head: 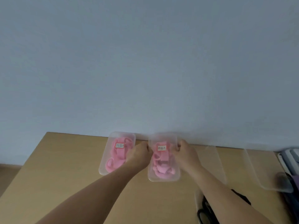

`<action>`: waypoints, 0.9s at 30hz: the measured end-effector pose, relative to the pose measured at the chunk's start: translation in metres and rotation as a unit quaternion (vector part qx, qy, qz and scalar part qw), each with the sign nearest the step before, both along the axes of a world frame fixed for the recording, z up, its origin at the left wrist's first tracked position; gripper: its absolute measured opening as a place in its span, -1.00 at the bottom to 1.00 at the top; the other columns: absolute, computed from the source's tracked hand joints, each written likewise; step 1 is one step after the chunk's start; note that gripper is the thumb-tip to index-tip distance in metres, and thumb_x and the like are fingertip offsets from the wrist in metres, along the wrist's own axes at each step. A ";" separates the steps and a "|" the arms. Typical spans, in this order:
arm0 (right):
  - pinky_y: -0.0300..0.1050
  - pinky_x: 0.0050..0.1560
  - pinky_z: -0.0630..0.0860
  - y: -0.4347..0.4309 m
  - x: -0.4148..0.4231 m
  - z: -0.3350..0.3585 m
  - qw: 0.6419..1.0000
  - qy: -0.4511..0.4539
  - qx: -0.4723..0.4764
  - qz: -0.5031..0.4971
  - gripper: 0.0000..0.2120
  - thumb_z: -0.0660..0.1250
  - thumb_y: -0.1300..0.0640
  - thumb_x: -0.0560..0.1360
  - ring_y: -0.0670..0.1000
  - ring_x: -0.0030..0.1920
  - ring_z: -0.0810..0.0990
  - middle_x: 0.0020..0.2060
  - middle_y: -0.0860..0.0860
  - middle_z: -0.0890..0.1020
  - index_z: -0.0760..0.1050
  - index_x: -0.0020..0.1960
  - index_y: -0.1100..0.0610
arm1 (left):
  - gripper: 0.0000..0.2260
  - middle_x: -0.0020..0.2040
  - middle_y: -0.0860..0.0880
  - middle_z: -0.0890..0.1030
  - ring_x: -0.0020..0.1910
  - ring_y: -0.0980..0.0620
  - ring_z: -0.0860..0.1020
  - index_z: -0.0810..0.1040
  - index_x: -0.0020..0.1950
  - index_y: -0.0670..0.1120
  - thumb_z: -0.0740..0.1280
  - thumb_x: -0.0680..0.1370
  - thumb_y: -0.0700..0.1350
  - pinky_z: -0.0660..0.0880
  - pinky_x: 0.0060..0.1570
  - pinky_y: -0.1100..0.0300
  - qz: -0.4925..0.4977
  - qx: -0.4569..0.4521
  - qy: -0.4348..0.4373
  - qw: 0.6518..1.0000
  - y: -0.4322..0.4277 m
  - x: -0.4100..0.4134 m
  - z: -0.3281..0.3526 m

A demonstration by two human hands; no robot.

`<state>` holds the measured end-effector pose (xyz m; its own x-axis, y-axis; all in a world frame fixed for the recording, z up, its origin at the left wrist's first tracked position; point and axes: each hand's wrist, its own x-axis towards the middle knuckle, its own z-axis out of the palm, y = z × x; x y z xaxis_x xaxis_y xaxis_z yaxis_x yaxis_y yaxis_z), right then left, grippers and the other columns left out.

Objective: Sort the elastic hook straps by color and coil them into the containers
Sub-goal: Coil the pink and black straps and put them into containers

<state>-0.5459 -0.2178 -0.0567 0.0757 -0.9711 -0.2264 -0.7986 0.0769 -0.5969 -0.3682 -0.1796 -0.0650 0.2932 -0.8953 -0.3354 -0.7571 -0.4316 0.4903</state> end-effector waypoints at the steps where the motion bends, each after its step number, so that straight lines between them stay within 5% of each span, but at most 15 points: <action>1: -0.08 -0.29 0.26 -0.003 -0.001 -0.004 1.000 0.010 0.002 0.002 -0.73 0.24 -0.04 0.56 0.09 -0.26 0.44 -0.30 0.01 0.50 0.30 -0.25 0.04 | -0.75 -0.21 -0.04 0.60 -0.22 -0.08 0.56 0.34 -0.32 0.00 0.11 0.57 -0.08 0.27 -0.39 0.19 -0.002 0.006 -0.007 1.000 -0.003 -0.002 -0.003; 7: -0.07 -0.17 0.49 -0.010 -0.011 -0.018 1.000 0.023 0.006 -0.004 -0.72 0.26 -0.14 0.55 0.08 -0.11 0.62 -0.14 -0.01 0.63 0.49 0.00 0.08 | -0.74 -0.25 -0.05 0.55 -0.26 -0.06 0.51 0.33 -0.31 0.00 0.14 0.60 -0.14 0.31 -0.33 0.16 -0.004 -0.001 0.018 1.000 -0.012 -0.007 -0.014; 11: -0.09 -0.21 0.40 -0.012 -0.011 -0.019 0.999 0.036 0.000 -0.018 -0.73 0.22 -0.15 0.57 0.11 -0.08 0.60 -0.11 0.00 0.63 0.45 -0.04 0.06 | -0.85 -0.21 -0.09 0.60 -0.27 -0.07 0.53 0.48 -0.17 -0.11 0.20 0.58 -0.17 0.45 -0.27 0.13 0.042 0.005 0.133 0.990 -0.015 -0.004 -0.018; 14: -0.06 -0.19 0.45 -0.015 -0.012 -0.018 0.998 0.058 0.000 -0.021 -0.76 0.19 -0.09 0.59 0.15 -0.08 0.61 -0.11 0.04 0.64 0.46 -0.04 0.08 | -0.88 -0.26 -0.14 0.51 -0.34 -0.04 0.44 0.45 -0.19 -0.14 0.19 0.54 -0.21 0.34 -0.39 0.17 0.100 0.016 0.219 0.970 -0.017 -0.003 -0.017; 22: -0.06 -0.17 0.40 -0.024 -0.007 -0.025 0.997 0.073 0.033 -0.017 -0.76 0.15 0.04 0.61 0.19 0.01 0.59 0.01 0.15 0.62 0.49 0.05 0.18 | -0.95 -0.17 -0.14 0.52 -0.28 -0.06 0.44 0.47 -0.08 -0.13 0.22 0.53 -0.22 0.36 -0.31 0.12 0.134 0.021 0.252 0.958 -0.021 -0.006 -0.016; 25: -0.08 -0.19 0.36 -0.024 -0.007 -0.027 0.996 0.081 0.029 -0.019 -0.80 0.15 0.07 0.60 0.18 0.01 0.59 0.01 0.15 0.62 0.49 0.02 0.17 | -0.55 0.17 -0.09 0.46 0.12 -0.09 0.47 0.37 0.38 -0.02 0.29 0.50 -0.24 0.43 0.02 0.10 0.057 -0.054 0.074 0.994 -0.023 -0.008 -0.018; 27: -0.08 -0.20 0.35 -0.023 -0.007 -0.026 0.996 0.082 0.026 -0.019 -0.82 0.17 0.09 0.58 0.18 0.00 0.59 -0.01 0.14 0.63 0.49 0.02 0.16 | -0.41 0.29 -0.06 0.38 0.22 -0.09 0.38 0.34 0.44 0.03 0.36 0.44 -0.26 0.37 0.09 0.13 -0.058 -0.119 -0.083 0.988 -0.019 -0.017 -0.017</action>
<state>-0.5525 -0.2413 -0.0829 -0.0025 -0.9594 -0.2821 -0.8812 0.1355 -0.4529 -0.3852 -0.1982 -0.0819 0.2172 -0.9738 -0.0680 -0.8731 -0.2250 0.4325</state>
